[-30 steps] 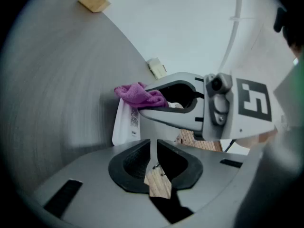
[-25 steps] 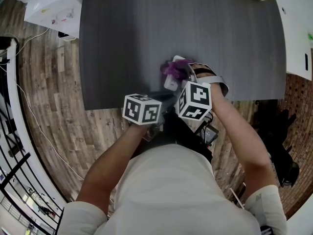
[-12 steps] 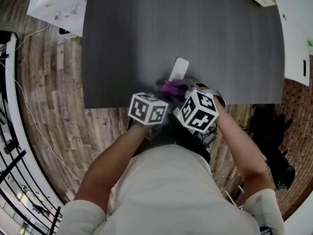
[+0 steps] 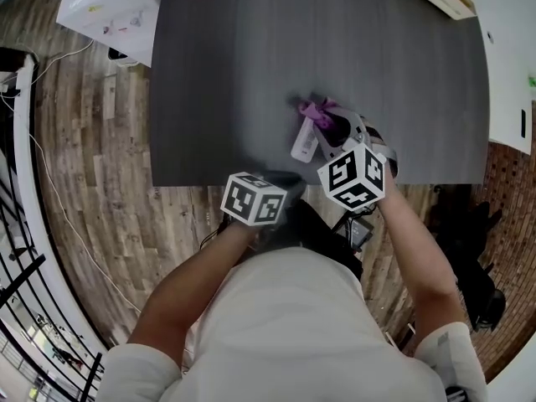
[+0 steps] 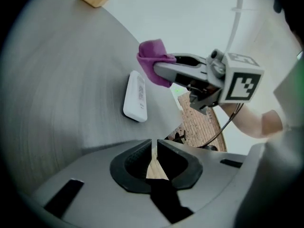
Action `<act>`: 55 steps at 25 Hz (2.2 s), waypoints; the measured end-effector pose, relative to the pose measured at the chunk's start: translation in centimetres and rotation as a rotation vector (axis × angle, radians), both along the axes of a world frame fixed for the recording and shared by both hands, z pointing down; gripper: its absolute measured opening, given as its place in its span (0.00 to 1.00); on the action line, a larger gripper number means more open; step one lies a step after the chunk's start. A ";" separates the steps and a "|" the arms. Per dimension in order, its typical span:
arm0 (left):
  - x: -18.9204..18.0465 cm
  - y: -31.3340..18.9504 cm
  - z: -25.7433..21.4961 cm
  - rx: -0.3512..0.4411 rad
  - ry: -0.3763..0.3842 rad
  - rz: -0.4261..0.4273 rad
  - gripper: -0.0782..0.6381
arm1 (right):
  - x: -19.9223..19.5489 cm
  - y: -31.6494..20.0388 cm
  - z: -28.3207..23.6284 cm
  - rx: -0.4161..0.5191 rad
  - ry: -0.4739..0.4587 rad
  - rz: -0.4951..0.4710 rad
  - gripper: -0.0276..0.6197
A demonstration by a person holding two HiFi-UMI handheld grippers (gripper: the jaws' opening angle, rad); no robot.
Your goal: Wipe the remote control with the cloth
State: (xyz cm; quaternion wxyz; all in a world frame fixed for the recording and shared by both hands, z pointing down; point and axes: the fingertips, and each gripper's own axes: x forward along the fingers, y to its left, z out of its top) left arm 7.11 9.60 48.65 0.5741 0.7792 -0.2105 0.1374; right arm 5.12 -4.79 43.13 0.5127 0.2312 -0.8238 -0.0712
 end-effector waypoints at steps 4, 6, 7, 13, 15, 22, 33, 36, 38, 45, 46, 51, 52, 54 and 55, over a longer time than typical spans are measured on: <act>-0.6 -0.7 0.1 0.009 -0.034 -0.012 0.15 | 0.3 -0.5 3.0 0.035 0.099 -0.063 0.20; -1.1 -1.4 0.1 0.036 -0.075 -0.018 0.15 | 0.6 -0.2 3.4 0.020 0.085 -0.056 0.20; -1.5 -2.0 0.0 0.063 -0.111 -0.025 0.15 | 0.9 0.0 3.4 0.019 0.083 -0.057 0.20; -3.8 -5.4 0.0 0.236 -0.372 -0.089 0.23 | 2.8 0.2 3.4 -0.010 0.017 0.008 0.20; -3.6 -5.6 0.6 0.151 -0.346 -0.125 0.33 | 3.7 0.2 3.6 -0.027 -0.009 0.055 0.20; -3.9 -7.0 0.9 -0.040 -0.250 -0.292 0.36 | 5.4 0.1 4.4 -0.059 -0.078 0.187 0.20; 0.1 -10.5 -3.6 0.028 0.210 -0.411 0.33 | 5.0 1.3 5.1 -0.077 -0.088 0.190 0.20; 0.3 -10.8 -2.9 0.067 0.134 -0.362 0.33 | 4.8 1.2 5.2 -0.089 -0.094 0.197 0.20; 0.1 -10.8 -2.5 0.113 0.065 -0.316 0.33 | 4.8 1.2 5.2 -0.094 -0.097 0.194 0.20; 0.6 -10.7 -1.4 0.542 -0.388 0.075 0.34 | 5.5 0.5 4.4 -0.195 -0.197 0.293 0.20; 0.9 -10.8 -1.4 0.601 -0.430 0.131 0.34 | 5.6 0.3 4.3 -0.211 -0.213 0.307 0.20; 1.9 -11.2 -1.1 0.784 -0.578 0.290 0.34 | 5.1 0.5 4.0 -0.248 -0.243 0.312 0.20; 2.0 -11.3 -1.0 0.795 -0.594 0.296 0.34 | 5.0 0.5 4.0 -0.250 -0.244 0.313 0.20; 2.0 -11.3 -0.7 0.798 -0.613 0.288 0.34 | 5.1 0.6 3.9 -0.257 -0.253 0.324 0.20; 1.9 -11.3 -0.6 0.799 -0.623 0.281 0.34 | 5.0 0.6 3.8 -0.265 -0.265 0.331 0.20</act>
